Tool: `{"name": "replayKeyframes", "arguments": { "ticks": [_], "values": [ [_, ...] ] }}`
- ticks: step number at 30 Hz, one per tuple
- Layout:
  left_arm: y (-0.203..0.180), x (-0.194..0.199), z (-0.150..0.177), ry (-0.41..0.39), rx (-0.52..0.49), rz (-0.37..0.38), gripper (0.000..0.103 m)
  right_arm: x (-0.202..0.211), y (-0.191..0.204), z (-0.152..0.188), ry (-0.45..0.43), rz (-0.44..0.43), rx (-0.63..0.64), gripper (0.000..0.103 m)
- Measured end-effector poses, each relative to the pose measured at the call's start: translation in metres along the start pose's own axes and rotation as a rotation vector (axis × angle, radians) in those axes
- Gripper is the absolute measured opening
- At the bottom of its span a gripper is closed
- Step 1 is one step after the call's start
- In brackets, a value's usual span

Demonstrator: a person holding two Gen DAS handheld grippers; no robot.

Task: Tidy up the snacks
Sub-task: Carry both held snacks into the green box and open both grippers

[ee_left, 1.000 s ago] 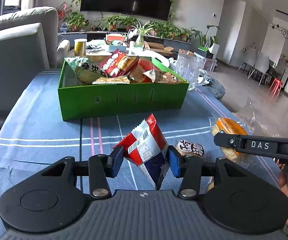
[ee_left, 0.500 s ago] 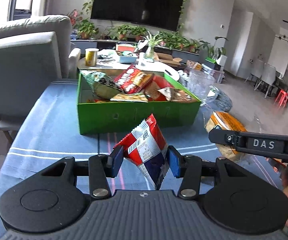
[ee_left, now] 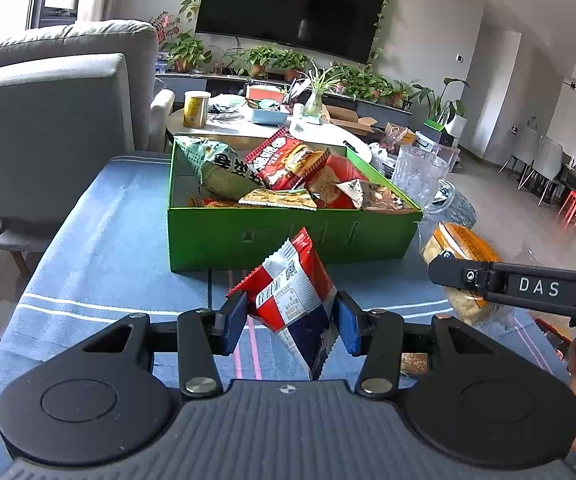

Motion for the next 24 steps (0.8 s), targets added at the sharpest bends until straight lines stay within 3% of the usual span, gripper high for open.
{"name": "replayKeyframes", "arguments": {
  "ticks": [15,24],
  "values": [
    [0.008,-0.017,-0.018,-0.008,0.009,0.002,0.044,-0.026,-0.003,-0.041,-0.058,0.011,0.008,0.067],
    [0.005,-0.03,-0.032,-0.026,0.005,0.038,0.044,-0.079,-0.007,-0.094,-0.046,0.023,-0.012,0.067]
  ]
}}
Point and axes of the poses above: each gripper's, at about its wrist camera, not at the fingertips, and x roughly against the way its jaws point, y to its left, z to its underside, the point moved 6 cm from there along -x, roughly the way its jaws point, and after that the axes turned 6 degrees about -y, right-handed, at the moved point
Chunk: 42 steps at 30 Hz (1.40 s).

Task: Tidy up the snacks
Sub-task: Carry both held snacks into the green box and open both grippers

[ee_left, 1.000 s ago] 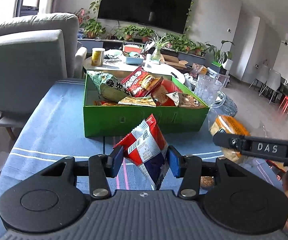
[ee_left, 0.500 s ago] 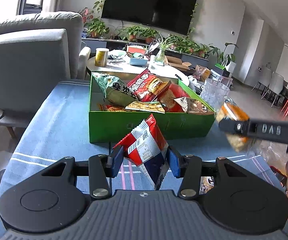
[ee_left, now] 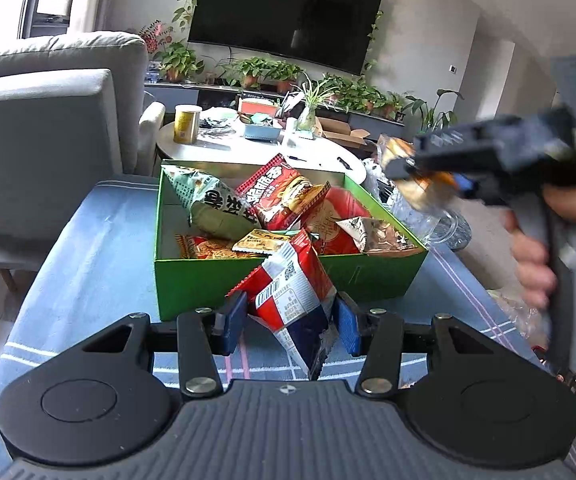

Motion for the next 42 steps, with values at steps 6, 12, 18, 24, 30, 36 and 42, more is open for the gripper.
{"name": "replayKeyframes", "arguments": {
  "ticks": [6,12,18,24,30,36,42],
  "values": [
    [0.009,-0.013,-0.003,0.009,0.009,0.009,0.044,-0.048,0.002,-0.005,0.039,0.043,0.019,0.067],
    [0.015,-0.021,-0.01,0.005,-0.004,0.015,0.042,-0.083,-0.003,-0.004,0.083,0.043,-0.002,0.067],
    [0.014,-0.032,-0.005,0.035,-0.034,0.011,0.042,-0.104,-0.004,-0.01,0.102,0.047,0.0,0.067],
    [0.01,-0.046,0.016,0.108,-0.063,-0.003,0.054,-0.107,-0.007,-0.007,0.105,0.068,0.032,0.077],
    [0.011,-0.075,0.032,0.178,-0.068,-0.045,0.058,-0.077,-0.022,-0.014,0.05,0.044,-0.06,0.091],
    [0.013,-0.086,0.041,0.191,-0.101,-0.063,0.041,-0.044,-0.028,-0.015,0.018,0.035,-0.082,0.092],
    [0.008,-0.049,0.014,0.086,-0.083,-0.032,0.039,-0.016,-0.025,-0.007,-0.004,0.026,-0.053,0.093]
  ]
}}
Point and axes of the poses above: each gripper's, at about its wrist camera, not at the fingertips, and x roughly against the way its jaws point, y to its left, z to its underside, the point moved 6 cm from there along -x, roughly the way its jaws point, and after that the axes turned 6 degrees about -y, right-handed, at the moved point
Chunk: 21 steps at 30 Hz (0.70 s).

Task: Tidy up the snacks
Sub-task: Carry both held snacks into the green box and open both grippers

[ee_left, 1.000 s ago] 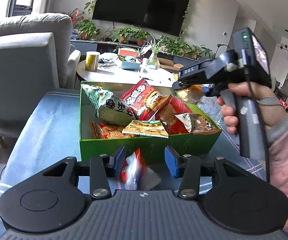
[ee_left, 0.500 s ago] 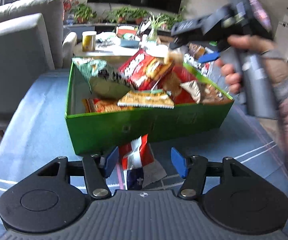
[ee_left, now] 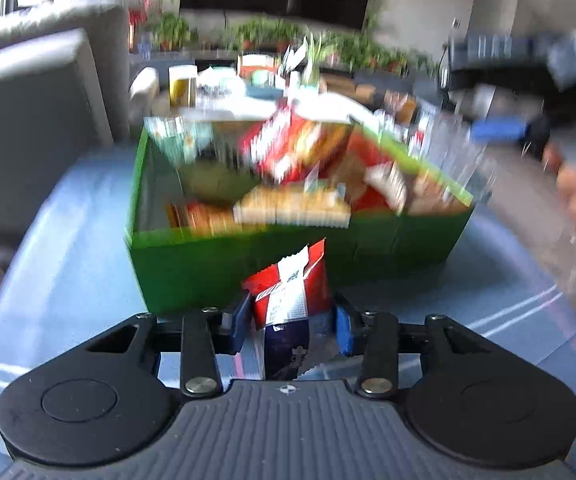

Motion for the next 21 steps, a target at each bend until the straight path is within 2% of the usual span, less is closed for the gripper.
{"name": "replayKeyframes", "arguments": {
  "ticks": [4,7,10,13,15,16,21],
  "values": [
    [0.004,0.031,-0.036,-0.124,-0.025,-0.014,0.039,0.017,0.003,0.003,-0.015,-0.032,0.009,0.093],
    [0.012,0.021,-0.059,-0.15,-0.042,-0.056,0.04,0.028,0.007,0.006,-0.022,-0.053,0.012,0.093],
    [0.029,-0.011,-0.07,-0.141,-0.007,-0.092,0.041,0.039,0.011,0.014,-0.016,-0.074,0.023,0.093],
    [0.045,-0.029,-0.067,-0.114,-0.012,-0.178,0.048,0.053,0.013,0.024,-0.011,-0.086,0.041,0.092],
    [0.045,-0.021,-0.062,-0.125,0.012,-0.153,0.061,0.061,0.011,0.03,-0.009,-0.093,0.056,0.093],
    [0.044,-0.015,-0.059,-0.132,0.025,-0.134,0.063,0.065,0.01,0.033,-0.006,-0.093,0.063,0.093],
    [0.034,0.012,-0.044,-0.138,0.011,-0.124,0.065,0.066,0.004,0.051,0.037,-0.069,0.074,0.093]
  ]
}}
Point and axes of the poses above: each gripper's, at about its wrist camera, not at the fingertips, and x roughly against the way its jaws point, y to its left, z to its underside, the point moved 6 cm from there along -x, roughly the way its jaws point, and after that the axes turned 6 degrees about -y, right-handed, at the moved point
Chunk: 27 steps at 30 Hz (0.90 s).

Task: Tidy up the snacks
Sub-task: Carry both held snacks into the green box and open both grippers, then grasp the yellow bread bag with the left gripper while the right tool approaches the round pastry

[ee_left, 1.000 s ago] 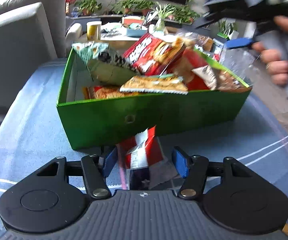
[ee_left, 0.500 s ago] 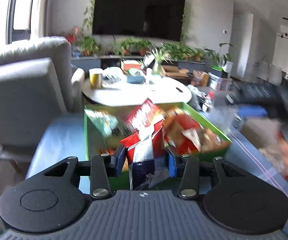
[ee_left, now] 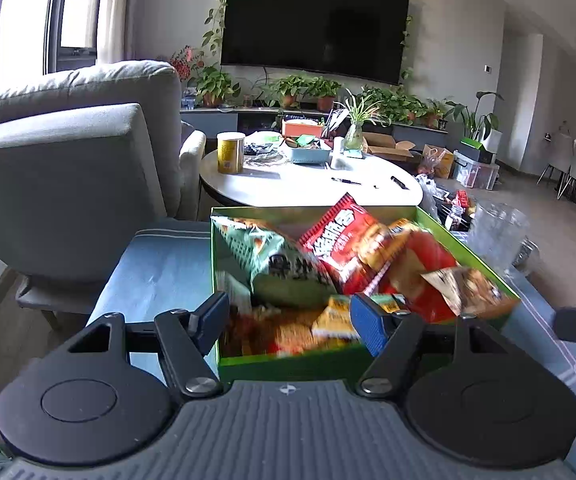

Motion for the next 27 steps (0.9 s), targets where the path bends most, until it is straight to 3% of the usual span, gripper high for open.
{"name": "replayKeyframes", "arguments": {
  "ticks": [7,13,21,24,25,27],
  "values": [
    [-0.018,0.041,0.025,0.053,0.008,0.087,0.068,0.015,0.002,0.02,0.032,0.003,-0.021,0.093],
    [-0.062,0.071,0.059,0.148,-0.032,0.257,0.069,0.045,0.004,0.021,-0.006,0.017,-0.028,0.093],
    [-0.138,0.104,0.115,0.29,-0.186,0.516,0.07,0.076,0.006,0.013,-0.057,0.013,-0.026,0.093],
    [-0.156,0.102,0.133,0.339,-0.201,0.542,0.069,0.083,0.008,0.014,-0.067,0.001,-0.012,0.093],
    [-0.159,0.1,0.138,0.35,-0.205,0.536,0.062,0.083,0.008,0.015,-0.066,-0.003,-0.009,0.093],
    [-0.162,0.098,0.142,0.322,-0.239,0.503,0.036,0.082,0.005,0.02,-0.055,-0.002,-0.006,0.093]
  ]
}}
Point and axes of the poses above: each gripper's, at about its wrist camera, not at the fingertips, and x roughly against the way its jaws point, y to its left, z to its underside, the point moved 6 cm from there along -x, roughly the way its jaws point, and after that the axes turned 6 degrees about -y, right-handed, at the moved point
